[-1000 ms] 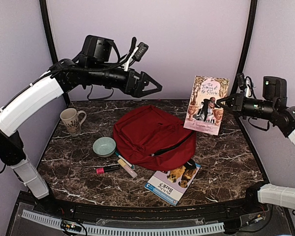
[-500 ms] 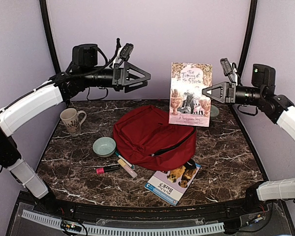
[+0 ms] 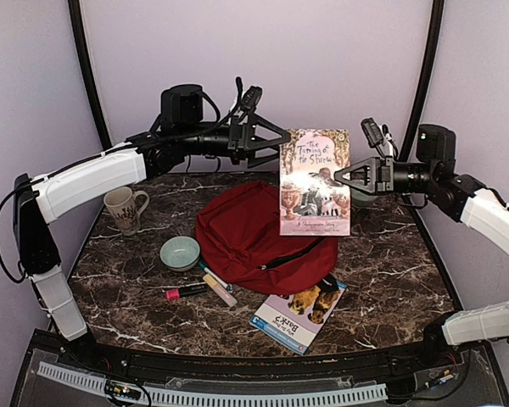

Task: Pack the student bag
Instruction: Pass from the right arm to the left, then pass from the left arm to the right, then open the largest pocket of the student bag, then place the book in the largest pocket of the bag.

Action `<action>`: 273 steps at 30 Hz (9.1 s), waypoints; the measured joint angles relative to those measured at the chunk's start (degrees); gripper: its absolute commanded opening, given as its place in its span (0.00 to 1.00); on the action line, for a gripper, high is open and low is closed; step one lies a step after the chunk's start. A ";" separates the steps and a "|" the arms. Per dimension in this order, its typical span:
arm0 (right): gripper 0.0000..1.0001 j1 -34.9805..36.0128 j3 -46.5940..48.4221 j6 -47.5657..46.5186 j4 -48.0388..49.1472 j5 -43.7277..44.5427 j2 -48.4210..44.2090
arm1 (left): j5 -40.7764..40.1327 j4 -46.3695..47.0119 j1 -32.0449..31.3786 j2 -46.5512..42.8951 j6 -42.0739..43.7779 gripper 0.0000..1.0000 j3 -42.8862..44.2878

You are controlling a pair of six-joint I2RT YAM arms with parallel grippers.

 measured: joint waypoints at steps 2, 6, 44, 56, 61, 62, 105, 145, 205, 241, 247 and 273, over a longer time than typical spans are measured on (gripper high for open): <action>0.00 0.26 -0.50 0.33 0.09 -0.07 0.02 | 0.42 -0.02 -0.76 1.38 -0.13 0.83 1.64; 0.00 0.33 -0.70 0.79 0.31 -0.76 0.04 | 0.39 -0.90 -1.95 4.96 0.59 0.68 6.56; 1.00 -0.87 -6.36 36.76 12.68 14.99 -5.66 | -39.87 3.65 -4.44 0.39 -19.98 0.00 1.09; 1.00 -1.46 -5.11 35.39 3.37 17.73 -4.85 | -39.32 8.13 -5.01 8.39 -24.57 0.00 6.73; 0.97 -3.21 -4.70 34.58 -2.08 18.47 -5.29 | -39.34 10.08 -5.09 8.57 -24.50 0.00 8.83; 0.96 -3.43 -4.70 34.58 -2.19 18.45 -5.31 | -39.32 10.47 -5.09 8.57 -24.37 0.00 9.25; 0.00 -3.19 -5.70 34.49 2.75 16.39 -11.74 | -32.70 4.55 -7.63 -2.29 2.08 0.52 -10.32; 0.00 -4.00 -0.68 34.14 -38.82 49.92 -24.41 | -28.74 -38.75 -13.22 8.59 42.97 0.76 -0.85; 0.00 -4.00 -1.73 36.59 -48.54 52.59 -30.56 | -41.31 -47.19 -14.60 31.26 35.52 0.00 27.96; 0.00 -3.78 -2.03 36.94 -42.42 37.70 -22.88 | -35.56 -23.43 -9.49 27.63 13.00 0.00 9.90; 0.00 -2.62 -3.17 39.56 -41.09 33.99 -23.91 | -36.39 -20.81 -9.49 26.10 10.58 0.00 9.92; 0.00 -1.31 -10.32 39.80 -27.08 33.86 -7.21 | -35.47 -19.87 -11.85 26.82 6.54 0.00 15.61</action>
